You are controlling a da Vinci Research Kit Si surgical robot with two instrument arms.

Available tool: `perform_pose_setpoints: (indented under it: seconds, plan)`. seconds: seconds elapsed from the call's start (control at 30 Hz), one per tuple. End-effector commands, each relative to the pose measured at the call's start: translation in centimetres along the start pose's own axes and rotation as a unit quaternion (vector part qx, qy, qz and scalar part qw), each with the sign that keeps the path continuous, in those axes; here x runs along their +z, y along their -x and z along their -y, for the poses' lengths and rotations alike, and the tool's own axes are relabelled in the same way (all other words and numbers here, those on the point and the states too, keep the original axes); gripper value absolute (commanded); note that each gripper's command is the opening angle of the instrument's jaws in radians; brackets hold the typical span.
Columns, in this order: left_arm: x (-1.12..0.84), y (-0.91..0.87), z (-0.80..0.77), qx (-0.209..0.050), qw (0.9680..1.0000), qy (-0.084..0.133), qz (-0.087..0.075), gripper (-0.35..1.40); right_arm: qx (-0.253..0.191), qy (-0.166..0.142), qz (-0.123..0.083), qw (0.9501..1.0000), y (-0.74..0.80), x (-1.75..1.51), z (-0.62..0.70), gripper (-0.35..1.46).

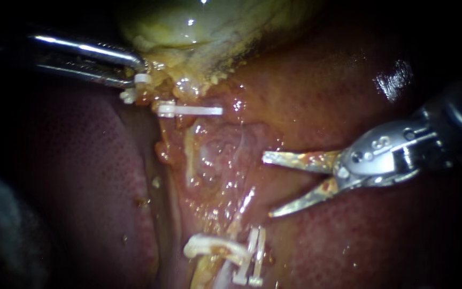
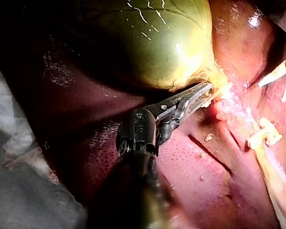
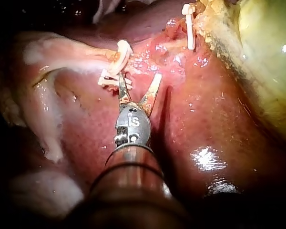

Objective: Go back from the cut right tube

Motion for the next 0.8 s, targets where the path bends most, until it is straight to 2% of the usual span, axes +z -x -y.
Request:
perform_pose_setpoints:
  seconds: [0.03, 0.2, 0.4, 0.57, 0.8]
  plan:
    - [0.0, 0.0, 0.0, 0.0, 1.0, 0.0, 0.0, -0.35, 0.001, 0.005, 0.002, 1.0, 0.01, -0.02, -0.01, 1.45]
    - [0.03, 0.01, 0.0, 0.0, 1.0, -0.001, 0.0, -0.35, 0.003, 0.016, 0.008, 0.9998, 0.04, -0.09, -0.03, 1.45]
    - [0.22, 0.1, 0.05, 0.003, 1.0, -0.007, -0.002, -0.35, 0.007, -0.001, 0.003, 1.0, 0.05, -0.11, -0.05, 1.45]
    - [0.44, 0.22, 0.2, 0.008, 0.9999, -0.009, -0.003, -0.35, 0.007, 0.0, 0.003, 1.0, 0.06, -0.11, -0.06, 1.45]
    - [0.63, 0.41, 0.39, 0.015, 0.9999, -0.008, 0.0, -0.35, 0.007, -0.001, 0.003, 1.0, 0.08, -0.11, -0.08, 1.45]
